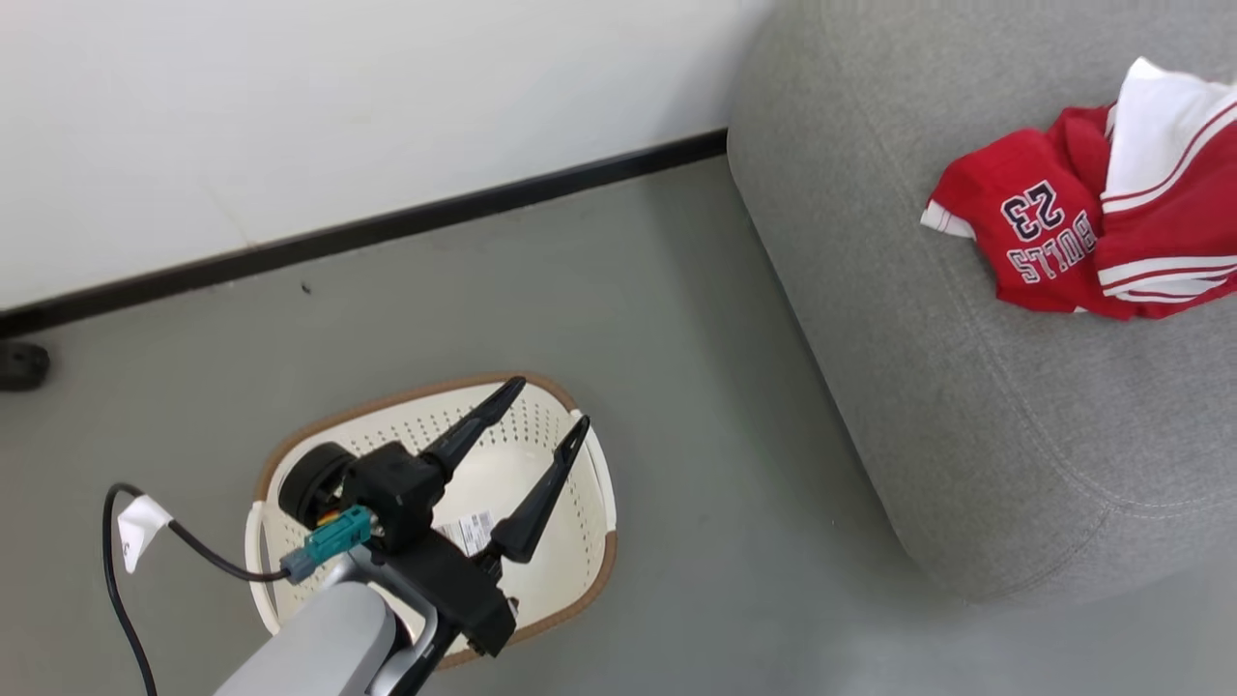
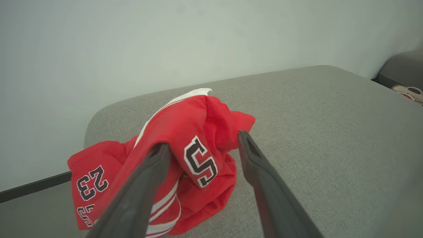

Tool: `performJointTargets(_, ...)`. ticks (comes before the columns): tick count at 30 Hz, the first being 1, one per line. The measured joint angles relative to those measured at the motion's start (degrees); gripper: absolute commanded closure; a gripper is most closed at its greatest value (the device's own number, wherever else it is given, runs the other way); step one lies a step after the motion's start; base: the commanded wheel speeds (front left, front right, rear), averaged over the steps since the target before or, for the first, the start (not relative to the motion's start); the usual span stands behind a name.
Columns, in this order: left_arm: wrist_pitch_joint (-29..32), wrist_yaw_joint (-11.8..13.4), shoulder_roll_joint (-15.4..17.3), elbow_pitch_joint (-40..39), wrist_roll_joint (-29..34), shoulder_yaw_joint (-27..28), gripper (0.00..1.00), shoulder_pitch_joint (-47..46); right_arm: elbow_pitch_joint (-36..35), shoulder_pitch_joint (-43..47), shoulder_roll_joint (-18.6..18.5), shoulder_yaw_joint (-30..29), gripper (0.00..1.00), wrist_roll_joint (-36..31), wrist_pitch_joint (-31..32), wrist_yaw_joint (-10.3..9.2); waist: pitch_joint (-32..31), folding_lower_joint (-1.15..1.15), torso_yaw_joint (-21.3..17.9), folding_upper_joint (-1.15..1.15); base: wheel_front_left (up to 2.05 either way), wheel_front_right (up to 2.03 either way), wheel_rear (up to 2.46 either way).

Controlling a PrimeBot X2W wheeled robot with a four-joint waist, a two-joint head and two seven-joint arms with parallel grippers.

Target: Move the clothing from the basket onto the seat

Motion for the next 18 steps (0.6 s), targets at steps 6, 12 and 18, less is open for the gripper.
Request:
performJointTargets(6,-0.23,0.47,-1.03,1.05,-0.37,0.47,0.00,1.82,-4.02,4.02,-0.23,0.87,0.00,1.43,-1.77,0.01,-3.60,0.00,-0.11,0.00,0.00,0.00,0.00)
performJointTargets(12,-0.25,1.46,-1.47,1.69,-2.11,2.34,0.00,3.26,-9.06,7.82,-0.57,1.71,0.00,2.71,-2.42,0.01,-6.87,0.00,0.24,0.00,0.00,0.00,0.00)
performJointTargets(18,-0.25,2.02,-1.81,1.97,-2.37,3.92,0.00,3.99,-13.17,11.93,-0.74,1.58,0.00,4.61,-3.05,0.01,-9.68,0.00,1.16,0.00,0.00,0.00,0.00)
